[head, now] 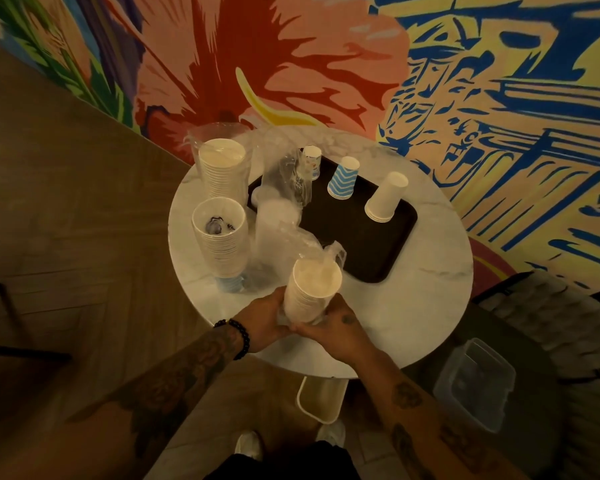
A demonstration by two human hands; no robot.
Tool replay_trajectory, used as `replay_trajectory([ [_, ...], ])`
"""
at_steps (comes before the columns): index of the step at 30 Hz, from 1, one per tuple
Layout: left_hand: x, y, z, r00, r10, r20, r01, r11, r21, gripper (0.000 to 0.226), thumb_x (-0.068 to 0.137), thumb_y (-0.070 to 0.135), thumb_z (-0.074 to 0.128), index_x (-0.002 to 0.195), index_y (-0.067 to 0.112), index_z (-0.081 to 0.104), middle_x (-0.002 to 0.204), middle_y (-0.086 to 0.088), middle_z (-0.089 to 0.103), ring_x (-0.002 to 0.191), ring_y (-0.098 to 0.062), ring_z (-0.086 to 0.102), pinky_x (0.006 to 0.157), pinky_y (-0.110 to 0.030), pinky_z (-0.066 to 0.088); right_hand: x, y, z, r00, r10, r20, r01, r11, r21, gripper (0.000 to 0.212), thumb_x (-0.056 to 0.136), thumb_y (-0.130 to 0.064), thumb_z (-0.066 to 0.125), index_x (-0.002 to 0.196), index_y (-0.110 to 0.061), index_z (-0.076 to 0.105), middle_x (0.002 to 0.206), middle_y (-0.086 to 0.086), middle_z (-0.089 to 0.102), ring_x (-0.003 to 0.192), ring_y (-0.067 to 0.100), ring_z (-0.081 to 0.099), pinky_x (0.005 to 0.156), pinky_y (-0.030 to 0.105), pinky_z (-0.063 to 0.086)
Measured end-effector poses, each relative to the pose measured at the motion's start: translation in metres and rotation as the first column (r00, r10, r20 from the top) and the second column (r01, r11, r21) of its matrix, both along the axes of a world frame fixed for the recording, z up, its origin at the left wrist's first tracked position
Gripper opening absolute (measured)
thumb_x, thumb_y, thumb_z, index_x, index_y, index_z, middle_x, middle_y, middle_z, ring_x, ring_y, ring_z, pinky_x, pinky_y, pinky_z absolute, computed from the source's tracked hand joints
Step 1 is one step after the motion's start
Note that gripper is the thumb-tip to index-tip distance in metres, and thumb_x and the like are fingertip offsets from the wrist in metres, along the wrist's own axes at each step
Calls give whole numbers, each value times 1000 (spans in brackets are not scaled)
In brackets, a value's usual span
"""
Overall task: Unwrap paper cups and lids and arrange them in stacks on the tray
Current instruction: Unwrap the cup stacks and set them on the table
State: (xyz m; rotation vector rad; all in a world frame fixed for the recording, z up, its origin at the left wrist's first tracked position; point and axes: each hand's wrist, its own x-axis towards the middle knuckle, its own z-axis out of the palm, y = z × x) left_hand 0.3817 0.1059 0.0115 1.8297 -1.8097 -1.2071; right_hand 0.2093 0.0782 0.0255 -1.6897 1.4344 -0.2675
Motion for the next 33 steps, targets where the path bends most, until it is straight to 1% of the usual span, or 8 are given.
replay_trajectory([
  [3,7,-1,12,997,-11,-80,6,998,-57,74,88,-3,60,151,20,30,146,6,44,136,-13,41,103,-19,30,1,0,3,997,-14,78,19,998,-59,114,60,-58,87,152,-24,31,148,-2,46,135,18,47,112,36,42],
  [7,14,1,25,908,188,-375,-262,952,-157,68,76,-17,50,130,24,50,135,4,57,133,-14,49,104,-33,48,0,-2,8,978,-72,193,82,996,-44,87,71,-31,91,139,-36,36,126,-15,53,119,10,52,92,11,44],
  [12,-4,-4,78,805,211,-554,-429,852,-299,52,80,23,78,122,39,51,124,13,60,114,3,56,83,-12,50,6,2,7,957,-137,256,164,982,-89,92,70,-24,92,145,-24,39,136,-1,59,123,20,57,104,37,50],
  [15,-19,-17,89,835,356,-420,-509,789,-344,46,75,50,81,111,28,62,110,12,64,100,-2,62,82,-21,53,6,2,5,943,-187,276,222,969,-104,89,70,-22,91,144,-21,42,135,2,60,123,23,57,107,44,49],
  [18,-25,-26,89,833,401,-381,-534,761,-367,22,83,37,77,90,17,70,90,6,71,85,-9,67,79,-37,58,-1,0,4,944,-191,267,225,969,-103,92,68,-25,92,146,-19,42,133,0,61,120,23,59,104,44,51],
  [25,-34,-31,84,864,347,-366,-464,830,-310,21,79,34,82,90,20,71,83,5,72,76,-10,69,69,-25,56,-16,-3,6,953,-157,260,192,975,-115,90,71,-21,91,145,-20,41,134,1,59,121,22,58,105,39,50],
  [28,-34,-36,82,854,367,-370,-484,820,-305,14,85,27,76,91,15,75,83,2,74,78,-15,70,73,-34,59,-18,-3,3,952,-156,263,188,977,-99,92,70,-24,91,146,-25,39,129,-8,57,120,18,57,103,33,50],
  [33,-24,-41,78,621,528,-579,-618,784,53,10,94,9,64,85,10,69,82,-8,70,72,-19,69,60,-30,59,-20,-7,2,955,-155,255,182,980,-86,93,70,-28,91,146,-28,37,126,-11,53,117,13,53,96,26,48],
])
